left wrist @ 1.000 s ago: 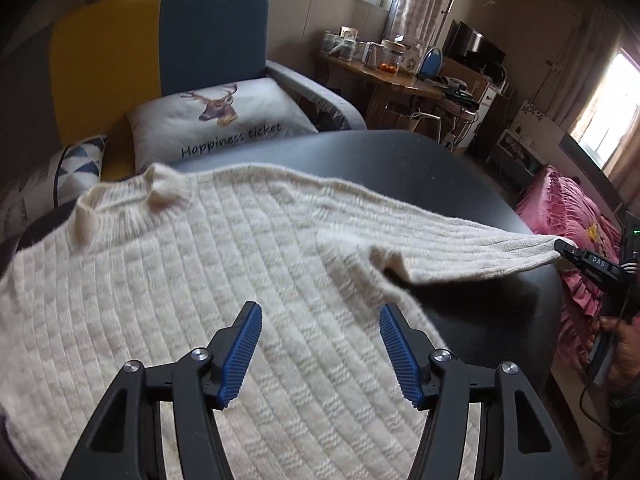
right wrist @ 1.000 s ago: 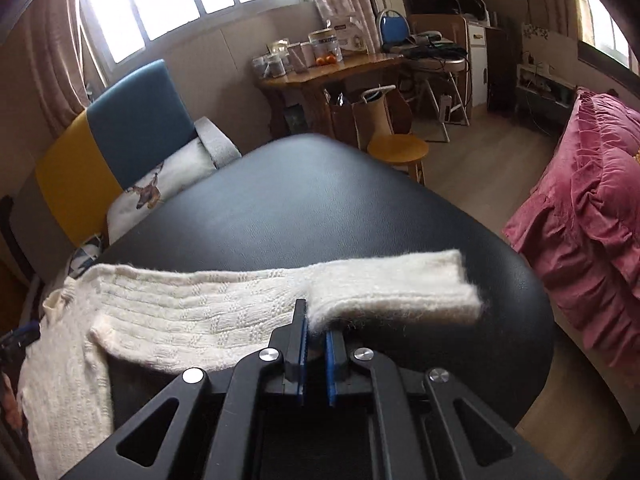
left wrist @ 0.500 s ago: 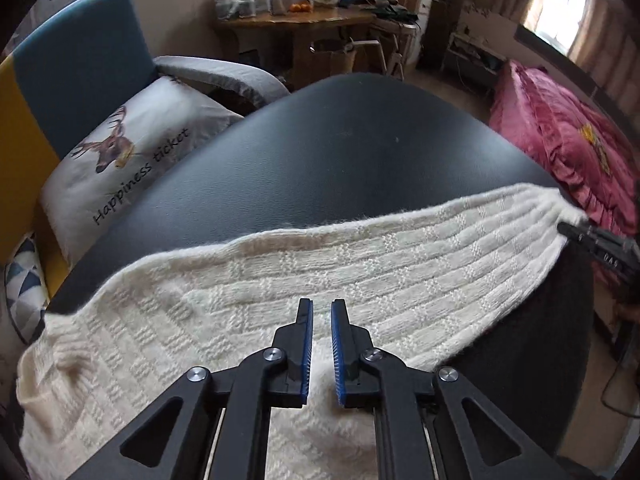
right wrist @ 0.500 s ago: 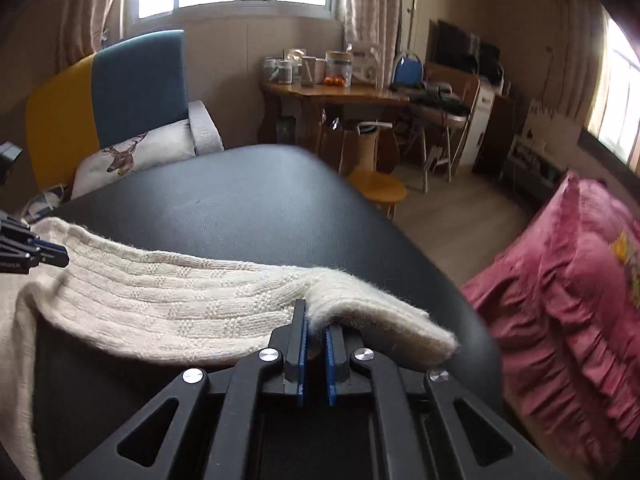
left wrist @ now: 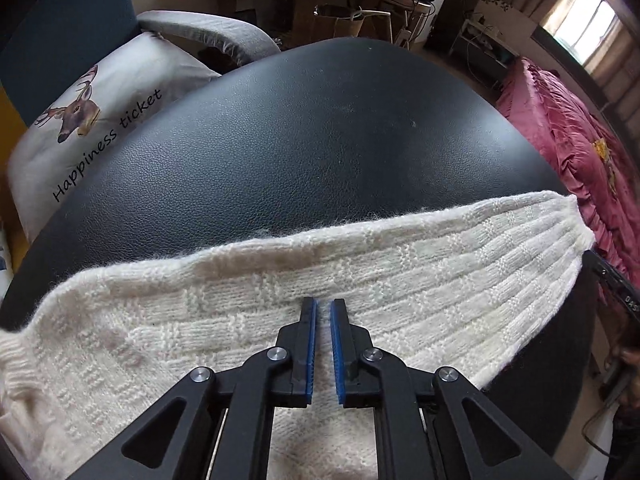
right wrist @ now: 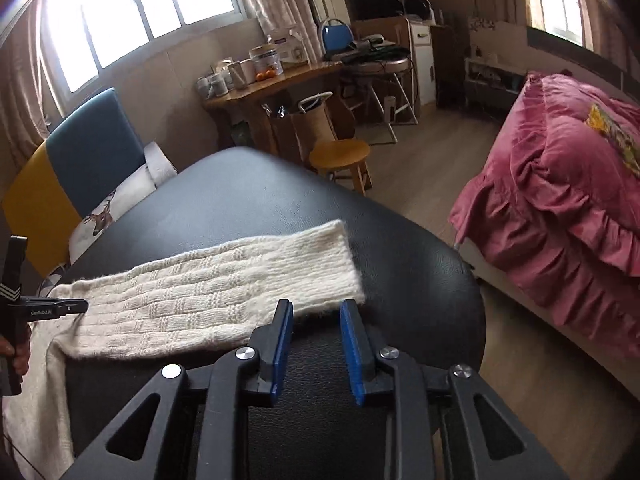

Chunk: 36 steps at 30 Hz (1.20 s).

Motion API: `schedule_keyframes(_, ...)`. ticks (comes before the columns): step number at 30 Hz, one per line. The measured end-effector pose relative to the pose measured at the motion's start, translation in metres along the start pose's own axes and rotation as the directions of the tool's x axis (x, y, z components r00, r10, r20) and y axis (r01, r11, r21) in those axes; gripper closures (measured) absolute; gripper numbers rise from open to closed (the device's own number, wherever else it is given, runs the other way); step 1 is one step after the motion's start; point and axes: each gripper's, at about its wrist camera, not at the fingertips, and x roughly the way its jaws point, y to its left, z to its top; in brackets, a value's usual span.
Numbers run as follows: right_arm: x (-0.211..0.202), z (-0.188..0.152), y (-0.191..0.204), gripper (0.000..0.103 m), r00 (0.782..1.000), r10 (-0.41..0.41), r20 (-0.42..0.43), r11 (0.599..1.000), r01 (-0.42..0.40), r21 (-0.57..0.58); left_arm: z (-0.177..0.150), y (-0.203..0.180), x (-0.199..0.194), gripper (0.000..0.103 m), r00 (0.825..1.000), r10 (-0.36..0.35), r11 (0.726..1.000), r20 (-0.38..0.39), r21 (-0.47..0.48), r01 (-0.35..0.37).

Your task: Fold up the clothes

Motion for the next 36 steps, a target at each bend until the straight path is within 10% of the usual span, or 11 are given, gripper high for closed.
schedule_keyframes(8,0.064,0.025,0.074,0.079,0.994,-0.06,-0.088,0.962,0.034,-0.27,-0.004,-0.01,-0.001,0.094,1.0,0.007,1.0,0.004,0.006,-0.007)
schedule_keyframes(20,0.091,0.039,0.066,0.079,0.989,-0.064,-0.136,0.979,0.036,-0.202,-0.008,0.004,-0.015,0.093,0.998,-0.06,0.993,0.016,-0.105,0.061)
schedule_keyframes(22,0.068,0.039,0.078,0.076,0.993,0.052,-0.106,0.982,-0.07,-0.173,-0.02,0.014,-0.033,0.094,0.996,-0.065,0.987,0.06,-0.14,0.073)
schedule_keyframes(24,0.053,0.033,0.093,0.076,0.917,0.363,-0.165,0.928,-0.373,-0.03,-0.037,0.025,-0.055,0.093,0.991,-0.074,0.981,0.11,-0.169,0.092)
schedule_keyframes(26,0.048,0.018,0.12,0.075,0.766,0.598,-0.235,0.799,-0.593,0.1,-0.059,0.034,-0.078,0.094,0.982,-0.099,0.976,0.159,-0.175,0.127)
schedule_keyframes(30,0.065,-0.024,0.183,0.072,0.498,0.8,-0.334,0.594,-0.737,0.322,-0.095,0.041,-0.095,0.094,0.967,-0.17,0.959,0.191,-0.195,0.207)
schedule_keyframes(36,0.104,-0.059,0.25,0.068,0.508,0.75,-0.424,0.658,-0.636,0.403,-0.146,0.024,-0.086,0.094,0.958,-0.224,0.945,0.179,-0.201,0.258)
